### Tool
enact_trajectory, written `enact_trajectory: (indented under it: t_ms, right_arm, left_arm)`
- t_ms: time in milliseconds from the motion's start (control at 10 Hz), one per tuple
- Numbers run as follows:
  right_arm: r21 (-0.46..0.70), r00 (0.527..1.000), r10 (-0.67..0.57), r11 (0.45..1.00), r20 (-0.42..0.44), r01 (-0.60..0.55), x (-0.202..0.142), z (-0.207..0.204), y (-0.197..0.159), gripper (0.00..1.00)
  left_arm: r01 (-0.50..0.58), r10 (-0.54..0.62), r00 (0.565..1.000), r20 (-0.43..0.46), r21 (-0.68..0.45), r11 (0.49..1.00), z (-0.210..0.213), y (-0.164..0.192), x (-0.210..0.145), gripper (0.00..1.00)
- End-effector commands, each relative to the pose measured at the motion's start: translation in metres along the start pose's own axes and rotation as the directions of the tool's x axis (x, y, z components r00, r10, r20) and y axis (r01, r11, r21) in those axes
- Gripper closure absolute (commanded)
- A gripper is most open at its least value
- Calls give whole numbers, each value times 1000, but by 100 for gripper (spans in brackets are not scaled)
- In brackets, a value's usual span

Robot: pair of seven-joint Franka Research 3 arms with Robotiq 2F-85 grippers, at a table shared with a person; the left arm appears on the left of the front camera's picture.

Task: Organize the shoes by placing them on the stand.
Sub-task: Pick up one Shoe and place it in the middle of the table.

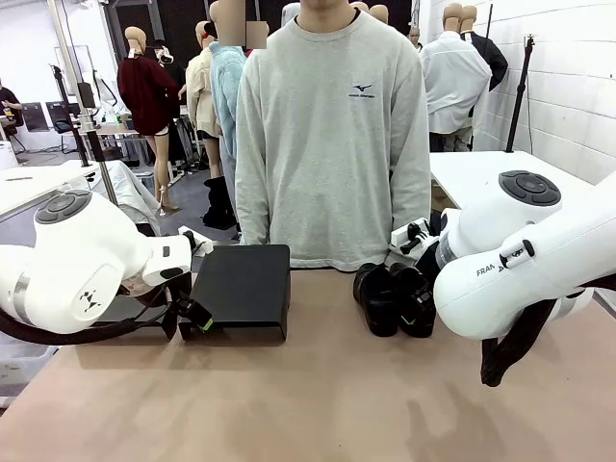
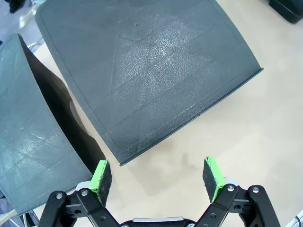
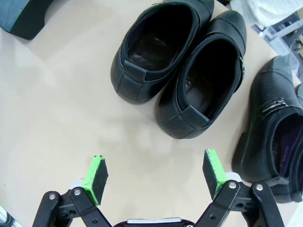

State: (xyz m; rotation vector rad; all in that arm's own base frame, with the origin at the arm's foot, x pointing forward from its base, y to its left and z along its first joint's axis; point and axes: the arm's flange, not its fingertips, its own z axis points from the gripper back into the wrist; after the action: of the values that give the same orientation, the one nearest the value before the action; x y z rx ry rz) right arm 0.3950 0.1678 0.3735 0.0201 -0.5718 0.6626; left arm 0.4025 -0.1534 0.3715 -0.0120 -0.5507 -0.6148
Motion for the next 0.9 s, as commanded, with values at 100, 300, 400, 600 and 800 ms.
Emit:
enact_trajectory:
  t_ms: [100,300,400,600,800]
  right_arm:
    - [0,1000,0,1000,0,0,0,0,0,0]
    - [-5,1000,-6,1000,14,6,1,16,-5,0]
    - [7,999,-17,1000,33,17,-1,27,-8,0]
    - [40,996,-40,999,82,37,-3,53,-24,0]
    - [88,986,-115,991,125,104,-21,100,-66,0]
  left_arm:
    - [-6,6,1000,0,-1,1000,0,2,-1,0]
    - [1,0,999,37,-16,1000,14,-1,8,0]
    - [-12,15,998,59,-47,999,31,1,14,0]
    - [-44,53,994,99,-86,995,76,16,24,0]
    - [-54,84,987,135,-208,977,121,46,24,0]
